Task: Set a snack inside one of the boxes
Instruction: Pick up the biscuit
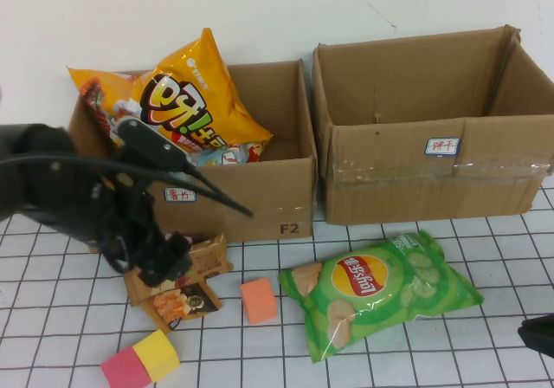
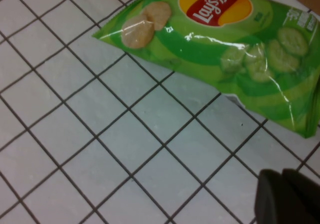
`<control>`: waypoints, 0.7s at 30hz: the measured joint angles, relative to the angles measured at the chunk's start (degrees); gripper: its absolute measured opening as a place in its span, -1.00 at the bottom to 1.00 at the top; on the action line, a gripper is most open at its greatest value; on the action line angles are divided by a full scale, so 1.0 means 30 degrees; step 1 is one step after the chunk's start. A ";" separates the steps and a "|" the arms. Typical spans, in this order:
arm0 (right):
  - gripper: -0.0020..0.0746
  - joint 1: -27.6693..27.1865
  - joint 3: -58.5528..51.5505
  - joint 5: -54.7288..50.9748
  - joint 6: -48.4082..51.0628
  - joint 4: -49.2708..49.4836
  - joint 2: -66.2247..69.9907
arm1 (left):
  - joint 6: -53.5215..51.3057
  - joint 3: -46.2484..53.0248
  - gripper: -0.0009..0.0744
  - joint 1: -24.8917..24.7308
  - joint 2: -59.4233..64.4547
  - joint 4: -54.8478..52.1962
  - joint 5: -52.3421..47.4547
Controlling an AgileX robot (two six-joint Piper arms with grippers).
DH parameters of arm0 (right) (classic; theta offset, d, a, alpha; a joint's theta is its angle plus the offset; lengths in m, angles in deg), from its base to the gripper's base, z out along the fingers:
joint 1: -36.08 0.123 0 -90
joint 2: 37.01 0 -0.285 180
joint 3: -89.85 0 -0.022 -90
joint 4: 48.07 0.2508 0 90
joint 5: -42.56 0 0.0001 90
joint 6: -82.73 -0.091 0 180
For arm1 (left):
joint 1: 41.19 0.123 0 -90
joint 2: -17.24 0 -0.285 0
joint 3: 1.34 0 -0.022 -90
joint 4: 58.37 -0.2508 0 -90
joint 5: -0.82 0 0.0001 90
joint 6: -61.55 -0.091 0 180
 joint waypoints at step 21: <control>-0.95 0.0000 0.0016 -0.0264 0.0258 0.0698 0.0000 | 0.0798 -0.0631 0.37 -0.0072 0.4596 -0.1028 0.1893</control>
